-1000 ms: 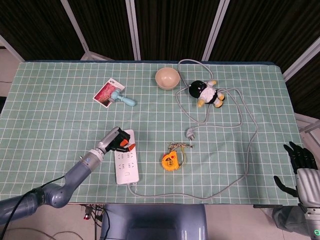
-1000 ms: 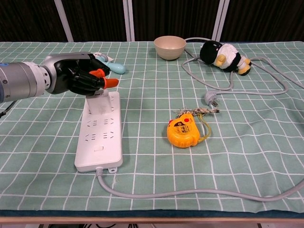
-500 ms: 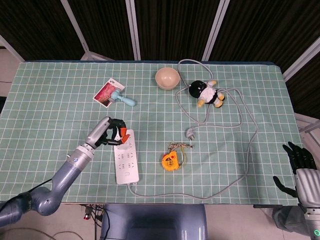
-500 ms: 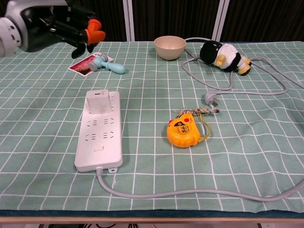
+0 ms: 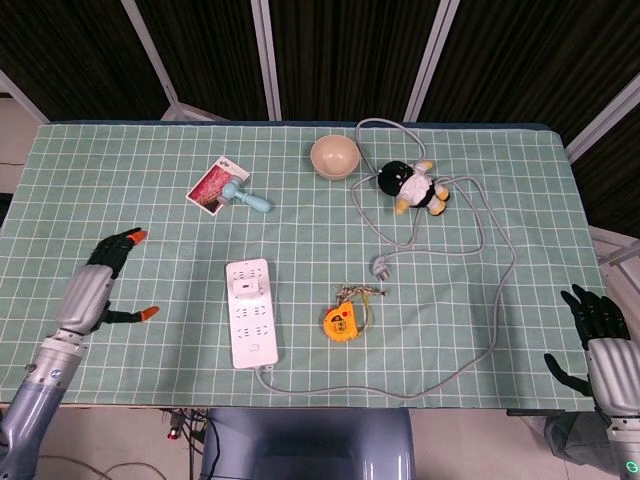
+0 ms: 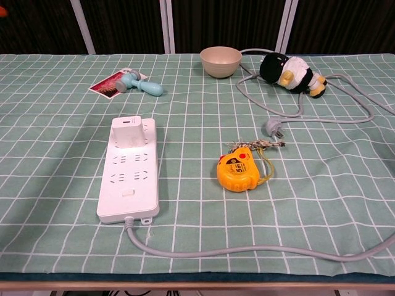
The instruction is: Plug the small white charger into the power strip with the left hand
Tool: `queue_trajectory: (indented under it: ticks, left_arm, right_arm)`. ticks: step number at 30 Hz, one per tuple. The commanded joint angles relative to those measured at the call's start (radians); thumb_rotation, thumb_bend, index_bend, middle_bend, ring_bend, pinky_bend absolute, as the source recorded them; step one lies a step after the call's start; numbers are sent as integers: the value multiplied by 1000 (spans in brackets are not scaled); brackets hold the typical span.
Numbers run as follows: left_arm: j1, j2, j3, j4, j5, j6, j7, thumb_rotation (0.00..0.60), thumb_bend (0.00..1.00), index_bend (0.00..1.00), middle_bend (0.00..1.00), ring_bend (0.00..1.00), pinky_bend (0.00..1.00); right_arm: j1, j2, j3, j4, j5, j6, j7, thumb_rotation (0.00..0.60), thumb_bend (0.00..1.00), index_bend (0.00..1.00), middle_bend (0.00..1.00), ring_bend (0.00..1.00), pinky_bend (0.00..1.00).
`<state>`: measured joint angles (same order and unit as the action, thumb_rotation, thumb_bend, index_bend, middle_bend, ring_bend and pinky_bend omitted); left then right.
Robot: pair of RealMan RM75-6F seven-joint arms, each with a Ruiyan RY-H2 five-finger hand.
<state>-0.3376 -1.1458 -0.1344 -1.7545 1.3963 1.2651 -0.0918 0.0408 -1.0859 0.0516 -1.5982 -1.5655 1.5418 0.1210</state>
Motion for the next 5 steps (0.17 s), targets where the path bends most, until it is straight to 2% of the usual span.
queue_trajectory:
  ticks: [1,5]
  left_arm:
    - [123,-12,73,121,81,177,130,600,52,11,0,0,0]
    - [139,-38,66,154,60,194,121,600,49,8,0,0,0]
  right_arm:
    - [1,-1,0,1,1,-1,-3,600,348,57,0,0,0]
    - [1,-2,-1,1,1,-2,-5,600,348,57,0,0,0]
